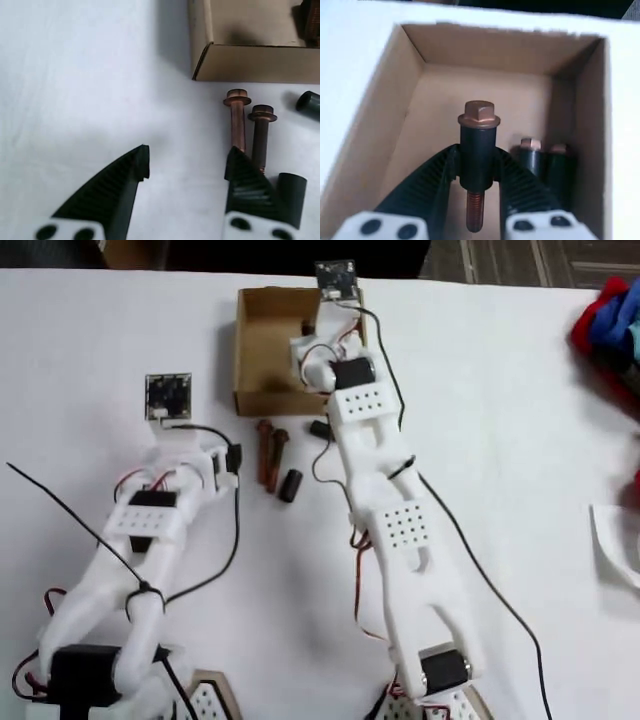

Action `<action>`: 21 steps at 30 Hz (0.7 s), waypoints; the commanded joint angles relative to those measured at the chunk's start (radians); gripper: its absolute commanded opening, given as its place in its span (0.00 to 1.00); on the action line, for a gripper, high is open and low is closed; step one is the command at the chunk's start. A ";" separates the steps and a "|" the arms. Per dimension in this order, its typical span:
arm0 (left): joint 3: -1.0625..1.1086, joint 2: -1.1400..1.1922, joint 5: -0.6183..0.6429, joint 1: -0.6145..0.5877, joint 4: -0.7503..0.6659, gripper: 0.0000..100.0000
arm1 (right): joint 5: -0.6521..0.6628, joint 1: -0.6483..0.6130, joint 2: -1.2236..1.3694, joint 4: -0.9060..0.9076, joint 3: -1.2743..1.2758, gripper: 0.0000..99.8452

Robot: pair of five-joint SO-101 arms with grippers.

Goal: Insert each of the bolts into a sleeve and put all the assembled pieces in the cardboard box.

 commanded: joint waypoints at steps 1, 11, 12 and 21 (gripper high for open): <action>-0.004 -0.005 -0.009 0.011 -0.017 0.26 | -0.005 0.008 -0.002 -0.031 -0.066 0.02; -0.004 -0.005 -0.009 0.011 -0.017 0.26 | -0.005 0.012 0.018 -0.030 -0.068 0.02; -0.004 -0.005 -0.009 0.011 -0.017 0.26 | -0.006 0.012 0.018 -0.030 -0.068 0.02; -0.004 -0.005 -0.009 0.009 -0.017 0.26 | -0.011 0.013 0.018 -0.027 -0.066 0.02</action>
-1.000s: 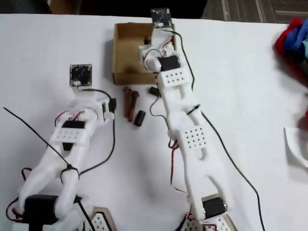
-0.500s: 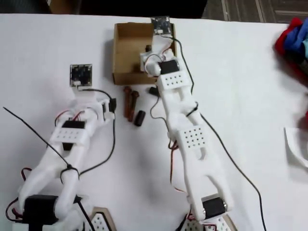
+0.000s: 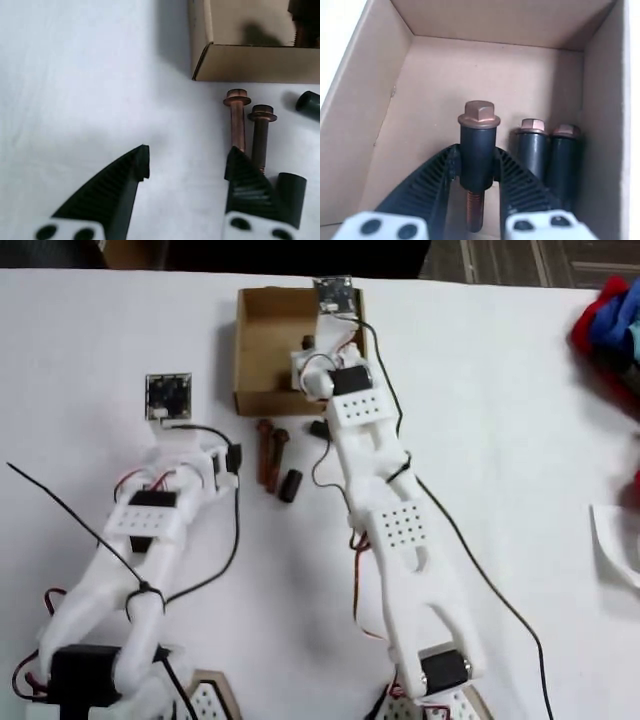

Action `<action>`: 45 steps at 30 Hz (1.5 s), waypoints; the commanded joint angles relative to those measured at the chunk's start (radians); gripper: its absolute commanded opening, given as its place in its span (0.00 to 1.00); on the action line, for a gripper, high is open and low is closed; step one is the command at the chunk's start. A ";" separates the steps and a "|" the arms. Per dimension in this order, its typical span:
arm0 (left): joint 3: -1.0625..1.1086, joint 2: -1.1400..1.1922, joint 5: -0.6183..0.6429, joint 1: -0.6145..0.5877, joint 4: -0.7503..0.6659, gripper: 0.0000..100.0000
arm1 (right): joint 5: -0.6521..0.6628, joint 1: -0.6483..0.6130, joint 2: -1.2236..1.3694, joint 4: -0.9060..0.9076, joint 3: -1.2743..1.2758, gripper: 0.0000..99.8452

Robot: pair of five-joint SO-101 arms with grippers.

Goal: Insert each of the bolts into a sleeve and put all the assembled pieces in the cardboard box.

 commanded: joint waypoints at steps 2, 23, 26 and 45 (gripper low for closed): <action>-0.004 -0.005 -0.009 0.008 -0.017 0.26 | -0.011 0.019 -0.024 -0.027 -0.066 0.02; -0.004 -0.005 -0.009 0.006 -0.017 0.26 | -0.011 0.027 0.016 -0.028 -0.075 0.02; -0.004 -0.005 -0.009 0.006 -0.017 0.26 | -0.011 0.025 0.016 -0.028 -0.075 0.02; -0.004 -0.005 -0.009 0.006 -0.017 0.26 | -0.011 0.031 -0.030 -0.025 -0.198 0.09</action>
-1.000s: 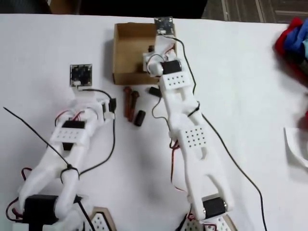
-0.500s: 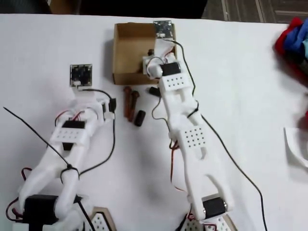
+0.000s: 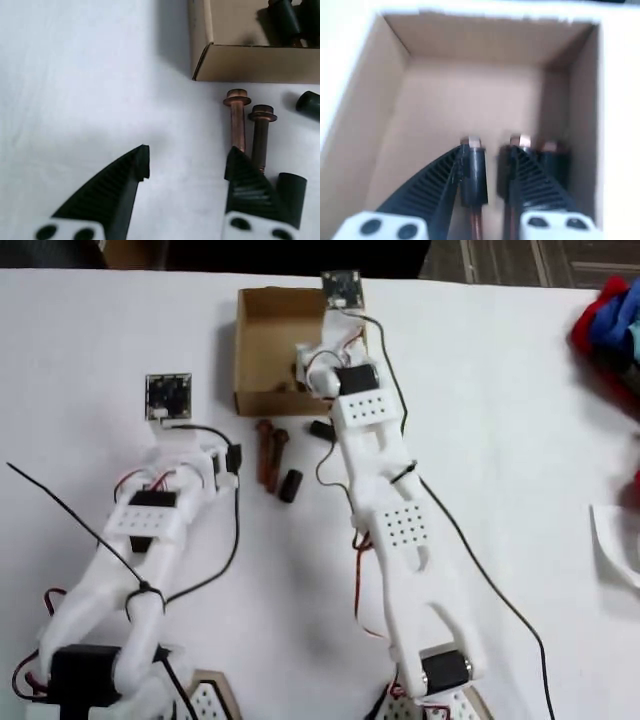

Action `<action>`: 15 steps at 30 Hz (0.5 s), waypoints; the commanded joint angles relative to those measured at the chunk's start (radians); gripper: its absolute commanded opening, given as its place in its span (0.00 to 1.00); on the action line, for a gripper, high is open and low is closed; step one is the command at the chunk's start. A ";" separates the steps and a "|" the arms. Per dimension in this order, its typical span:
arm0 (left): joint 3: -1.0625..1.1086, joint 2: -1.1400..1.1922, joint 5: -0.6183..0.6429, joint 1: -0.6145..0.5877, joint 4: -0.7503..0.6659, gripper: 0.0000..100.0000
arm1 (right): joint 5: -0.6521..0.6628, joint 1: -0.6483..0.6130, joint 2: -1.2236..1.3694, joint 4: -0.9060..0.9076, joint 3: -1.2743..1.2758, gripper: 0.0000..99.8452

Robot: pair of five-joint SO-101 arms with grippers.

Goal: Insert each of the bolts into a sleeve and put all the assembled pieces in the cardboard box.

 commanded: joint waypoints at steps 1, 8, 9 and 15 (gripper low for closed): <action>-0.004 -0.005 -0.009 0.006 -0.017 0.26 | -0.011 0.015 -0.073 -0.016 -0.104 0.08; -0.004 -0.005 -0.009 0.006 -0.017 0.26 | -0.012 0.047 -0.137 0.028 -0.106 0.02; -0.004 -0.005 -0.009 0.006 -0.017 0.26 | -0.012 0.053 -0.151 0.053 -0.106 0.02; -0.004 -0.005 -0.009 0.006 -0.017 0.26 | -0.011 0.062 -0.274 0.346 -0.106 0.02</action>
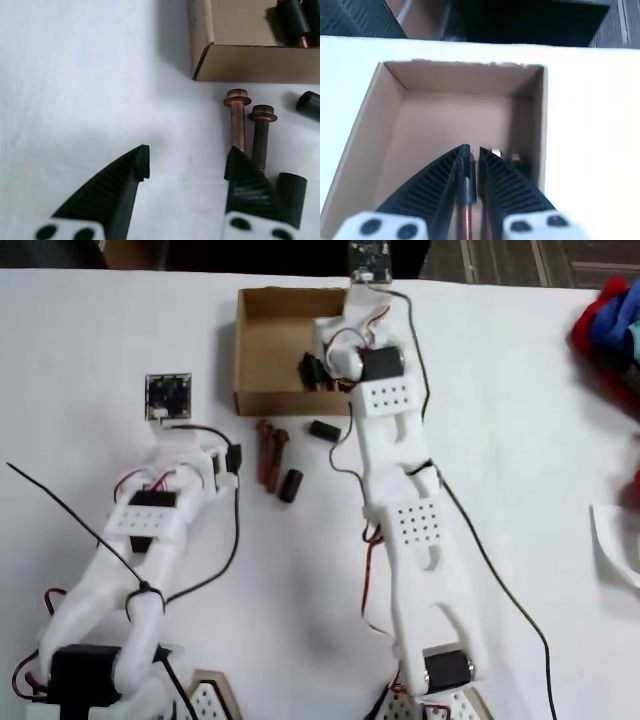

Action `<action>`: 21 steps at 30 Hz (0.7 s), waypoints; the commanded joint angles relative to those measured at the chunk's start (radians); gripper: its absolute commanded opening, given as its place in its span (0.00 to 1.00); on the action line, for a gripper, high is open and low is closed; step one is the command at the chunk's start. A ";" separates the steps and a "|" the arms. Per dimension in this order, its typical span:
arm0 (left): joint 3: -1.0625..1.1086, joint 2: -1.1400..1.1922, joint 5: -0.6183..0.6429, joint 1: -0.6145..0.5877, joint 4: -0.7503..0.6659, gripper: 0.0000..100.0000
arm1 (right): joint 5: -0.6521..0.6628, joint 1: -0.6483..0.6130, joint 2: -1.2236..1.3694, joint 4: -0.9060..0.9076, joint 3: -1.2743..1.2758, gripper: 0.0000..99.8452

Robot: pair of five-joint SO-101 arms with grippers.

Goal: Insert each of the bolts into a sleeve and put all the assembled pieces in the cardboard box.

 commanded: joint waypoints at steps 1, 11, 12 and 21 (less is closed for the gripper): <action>-0.004 -0.005 -0.009 0.008 -0.017 0.26 | -0.002 0.008 -0.162 0.196 -0.046 0.02; -0.004 -0.005 -0.009 0.005 -0.017 0.26 | 0.345 0.016 -0.257 0.547 0.029 0.02; -0.004 -0.005 -0.008 0.005 -0.015 0.26 | 0.390 0.013 -0.259 0.547 0.060 0.02; -0.005 -0.006 0.098 -0.078 -0.017 0.26 | 0.206 -0.084 -0.414 0.549 0.486 0.02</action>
